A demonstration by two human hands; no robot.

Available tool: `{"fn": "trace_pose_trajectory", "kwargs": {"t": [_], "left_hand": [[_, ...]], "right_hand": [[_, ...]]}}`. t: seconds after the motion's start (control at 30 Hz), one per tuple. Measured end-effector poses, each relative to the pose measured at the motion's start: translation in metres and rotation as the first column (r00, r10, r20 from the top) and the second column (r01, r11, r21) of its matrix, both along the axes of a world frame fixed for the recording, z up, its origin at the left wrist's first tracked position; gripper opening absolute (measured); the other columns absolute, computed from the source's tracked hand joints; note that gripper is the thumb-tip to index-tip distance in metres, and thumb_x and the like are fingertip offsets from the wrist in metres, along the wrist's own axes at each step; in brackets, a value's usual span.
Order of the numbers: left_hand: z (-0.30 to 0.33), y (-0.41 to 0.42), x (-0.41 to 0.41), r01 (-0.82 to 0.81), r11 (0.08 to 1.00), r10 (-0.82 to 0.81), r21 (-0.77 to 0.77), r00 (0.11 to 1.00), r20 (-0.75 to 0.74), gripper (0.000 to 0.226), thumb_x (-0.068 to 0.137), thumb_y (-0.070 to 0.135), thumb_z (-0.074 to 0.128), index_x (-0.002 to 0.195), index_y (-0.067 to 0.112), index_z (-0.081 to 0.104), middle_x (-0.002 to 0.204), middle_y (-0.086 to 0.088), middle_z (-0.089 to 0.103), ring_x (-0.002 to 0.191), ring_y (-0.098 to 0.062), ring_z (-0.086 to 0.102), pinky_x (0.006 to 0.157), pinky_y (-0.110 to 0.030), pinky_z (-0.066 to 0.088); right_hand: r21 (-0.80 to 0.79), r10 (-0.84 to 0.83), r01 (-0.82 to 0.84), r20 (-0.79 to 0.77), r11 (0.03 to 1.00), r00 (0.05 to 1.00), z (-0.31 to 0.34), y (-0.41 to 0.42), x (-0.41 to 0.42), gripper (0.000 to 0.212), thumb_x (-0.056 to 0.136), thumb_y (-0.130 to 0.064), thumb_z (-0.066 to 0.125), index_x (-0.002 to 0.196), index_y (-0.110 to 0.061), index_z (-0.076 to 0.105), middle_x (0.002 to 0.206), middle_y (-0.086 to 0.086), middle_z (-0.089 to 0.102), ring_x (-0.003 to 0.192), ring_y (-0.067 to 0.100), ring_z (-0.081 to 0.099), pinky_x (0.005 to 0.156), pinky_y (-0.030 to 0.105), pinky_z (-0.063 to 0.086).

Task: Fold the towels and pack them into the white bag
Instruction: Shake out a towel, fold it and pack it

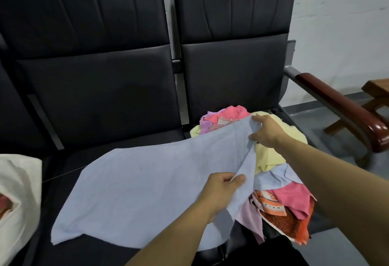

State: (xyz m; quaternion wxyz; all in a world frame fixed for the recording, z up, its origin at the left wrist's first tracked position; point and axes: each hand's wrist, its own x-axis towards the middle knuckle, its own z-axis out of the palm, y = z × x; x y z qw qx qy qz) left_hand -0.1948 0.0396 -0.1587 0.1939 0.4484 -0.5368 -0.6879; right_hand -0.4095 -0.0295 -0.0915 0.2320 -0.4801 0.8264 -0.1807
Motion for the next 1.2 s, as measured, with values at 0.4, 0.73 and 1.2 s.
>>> {"fn": "trace_pose_trajectory", "kwargs": {"t": [0.4,0.73,1.2], "left_hand": [[0.028,-0.015,0.09,-0.117,0.992,0.115,-0.039,0.992,-0.054,0.065,0.075,0.068,0.069,0.09,0.006,0.068,0.083,0.0,0.052,0.08,-0.016,0.049,0.075,-0.034,0.041],[0.032,-0.033,0.286,-0.416,0.909,0.417,0.031,0.907,-0.056,0.038,0.096,0.046,0.066,0.094,0.009,0.075,0.101,-0.01,0.077,0.098,-0.03,0.074,0.092,-0.043,0.057],[-0.082,-0.071,0.423,-0.316,0.901,0.427,-0.297,0.532,0.731,0.023,0.097,0.031,0.06,0.077,0.026,0.049,0.093,0.001,0.069,0.094,-0.02,0.065,0.09,-0.036,0.052]], "right_hand": [[-0.113,0.163,-0.144,0.176,0.983,0.971,0.029,-0.046,0.121,0.075,0.084,0.004,0.073,0.151,-0.009,0.041,0.139,0.014,0.054,0.091,0.026,0.065,0.067,0.024,0.055],[-0.085,0.329,-0.318,0.274,0.944,0.904,-0.001,-0.115,0.322,0.081,0.086,-0.002,0.076,0.155,-0.014,0.036,0.154,0.014,0.042,0.129,0.035,0.054,0.1,0.034,0.051],[-0.038,0.457,-0.487,0.417,0.872,0.785,-0.078,-0.13,0.408,0.07,0.101,-0.036,0.058,0.159,-0.031,0.02,0.162,0.0,0.032,0.138,0.027,0.046,0.11,0.046,0.046]]}}
